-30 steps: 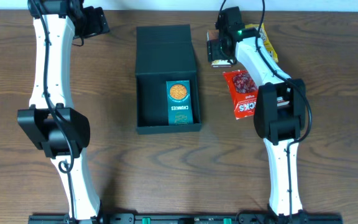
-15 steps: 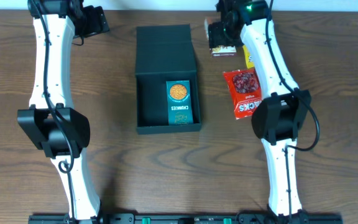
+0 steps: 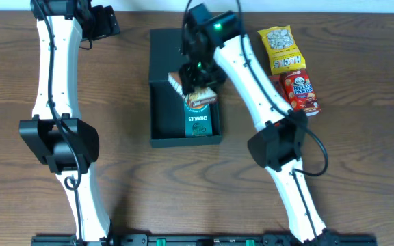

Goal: Pack container
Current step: 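Place the Pocky box into the black box beside Chunkies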

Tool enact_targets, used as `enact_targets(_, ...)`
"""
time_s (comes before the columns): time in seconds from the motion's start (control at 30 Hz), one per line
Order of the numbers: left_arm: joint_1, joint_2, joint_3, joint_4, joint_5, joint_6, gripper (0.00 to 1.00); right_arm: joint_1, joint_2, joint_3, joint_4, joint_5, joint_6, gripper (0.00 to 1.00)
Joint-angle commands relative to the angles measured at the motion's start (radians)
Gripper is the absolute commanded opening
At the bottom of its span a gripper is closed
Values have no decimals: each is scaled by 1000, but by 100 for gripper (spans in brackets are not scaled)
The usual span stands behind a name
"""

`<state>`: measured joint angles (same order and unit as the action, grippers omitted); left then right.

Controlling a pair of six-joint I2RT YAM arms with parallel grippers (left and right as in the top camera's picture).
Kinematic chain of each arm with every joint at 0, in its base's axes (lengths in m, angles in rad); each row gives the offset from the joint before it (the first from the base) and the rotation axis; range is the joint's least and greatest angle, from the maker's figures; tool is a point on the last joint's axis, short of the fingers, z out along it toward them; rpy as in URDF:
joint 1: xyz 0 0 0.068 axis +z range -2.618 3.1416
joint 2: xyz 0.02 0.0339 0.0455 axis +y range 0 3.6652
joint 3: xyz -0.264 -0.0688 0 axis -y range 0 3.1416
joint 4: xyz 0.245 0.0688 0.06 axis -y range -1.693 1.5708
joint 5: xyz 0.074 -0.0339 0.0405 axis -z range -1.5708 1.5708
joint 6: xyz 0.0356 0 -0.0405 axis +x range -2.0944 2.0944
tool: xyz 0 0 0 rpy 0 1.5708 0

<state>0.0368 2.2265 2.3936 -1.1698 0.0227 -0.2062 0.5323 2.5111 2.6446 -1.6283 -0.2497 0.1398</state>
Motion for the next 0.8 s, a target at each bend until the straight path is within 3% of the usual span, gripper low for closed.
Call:
enact_targets(0.0, 2, -20, 20, -1, -4, 4, 95, 34, -3, 23, -34, -16, 5, 63)
enact_targets(0.33, 2, -20, 20, -1, -3, 3, 95, 129, -3, 22, -38, 89, 131, 63)
enact_targets(0.47, 2, -20, 20, -2, -3, 3, 95, 159, -3, 7, -3, 89, 171, 79)
enact_targets(0.53, 2, -20, 20, -2, -3, 3, 95, 169, -3, -5, 16, 92, 171, 80)
enact_targets(0.7, 2, -20, 20, -10, 5, 3, 95, 175, -3, -25, 51, 98, 170, 76)
enact_targets(0.77, 2, -20, 20, -10, 13, 0, 95, 170, -3, -25, 45, 116, 164, 65)
